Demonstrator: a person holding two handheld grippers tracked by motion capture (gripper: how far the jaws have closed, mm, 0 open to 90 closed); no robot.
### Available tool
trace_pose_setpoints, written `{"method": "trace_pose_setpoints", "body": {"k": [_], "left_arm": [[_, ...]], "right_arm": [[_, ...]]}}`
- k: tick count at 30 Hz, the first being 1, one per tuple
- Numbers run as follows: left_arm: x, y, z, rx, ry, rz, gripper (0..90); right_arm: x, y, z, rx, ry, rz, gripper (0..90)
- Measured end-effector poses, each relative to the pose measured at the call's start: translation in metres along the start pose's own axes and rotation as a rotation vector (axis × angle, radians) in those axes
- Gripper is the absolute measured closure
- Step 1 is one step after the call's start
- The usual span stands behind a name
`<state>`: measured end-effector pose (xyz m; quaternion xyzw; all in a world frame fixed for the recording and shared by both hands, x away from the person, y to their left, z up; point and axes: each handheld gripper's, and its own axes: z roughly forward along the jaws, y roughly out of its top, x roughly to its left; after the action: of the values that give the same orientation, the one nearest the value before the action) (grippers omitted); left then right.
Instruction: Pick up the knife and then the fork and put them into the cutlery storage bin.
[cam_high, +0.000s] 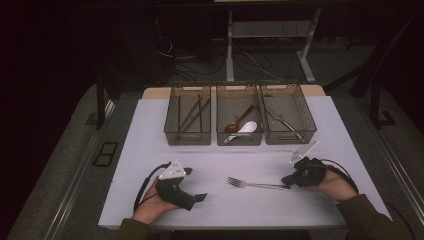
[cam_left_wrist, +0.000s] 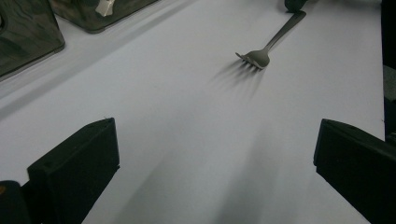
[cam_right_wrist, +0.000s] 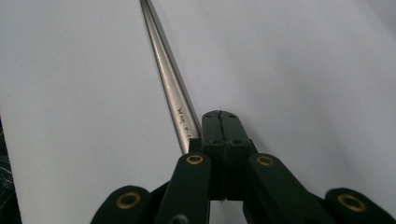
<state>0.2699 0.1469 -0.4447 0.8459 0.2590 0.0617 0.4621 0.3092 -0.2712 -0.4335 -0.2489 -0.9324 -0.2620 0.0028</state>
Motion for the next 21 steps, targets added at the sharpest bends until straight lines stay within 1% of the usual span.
{"method": "trace_pose_setpoints", "body": {"k": [2, 5, 7, 9, 11, 13, 17, 19, 21], "left_arm": [[0.0, 0.0, 0.0, 0.0, 0.0, 0.0, 0.0], [0.0, 0.0, 0.0, 0.001, 0.001, 0.002, 0.0], [0.0, 0.0, 0.0, 0.0, 0.0, -0.004, 0.0], [0.0, 0.0, 0.001, 0.0, -0.001, -0.002, 0.0], [-0.001, 0.001, 0.001, 0.003, -0.001, 0.001, 0.0], [-0.001, 0.001, 0.001, 0.005, -0.003, 0.002, 0.0], [0.0, 0.001, 0.002, 0.005, -0.003, 0.007, 0.0], [0.0, 0.001, 0.001, 0.002, -0.002, 0.004, 0.0], [0.0, 0.001, 0.001, 0.003, -0.002, 0.001, 0.0]], "right_arm": [[0.001, 0.002, -0.001, -0.003, -0.001, -0.009, 89.3], [0.004, 0.009, -0.007, -0.016, -0.005, -0.035, 84.9], [0.008, 0.017, -0.011, -0.009, -0.01, -0.047, 82.3], [0.011, 0.026, -0.012, 0.002, -0.007, -0.072, 79.4], [0.014, 0.035, -0.01, 0.027, -0.009, -0.106, 78.5], [0.018, 0.045, -0.006, 0.067, -0.025, -0.143, 77.8], [0.028, 0.063, 0.006, 0.138, -0.018, -0.22, 77.2], [0.034, 0.072, 0.012, 0.177, -0.028, -0.264, 76.8], [0.039, 0.079, 0.017, 0.213, -0.041, -0.292, 76.8]]}}
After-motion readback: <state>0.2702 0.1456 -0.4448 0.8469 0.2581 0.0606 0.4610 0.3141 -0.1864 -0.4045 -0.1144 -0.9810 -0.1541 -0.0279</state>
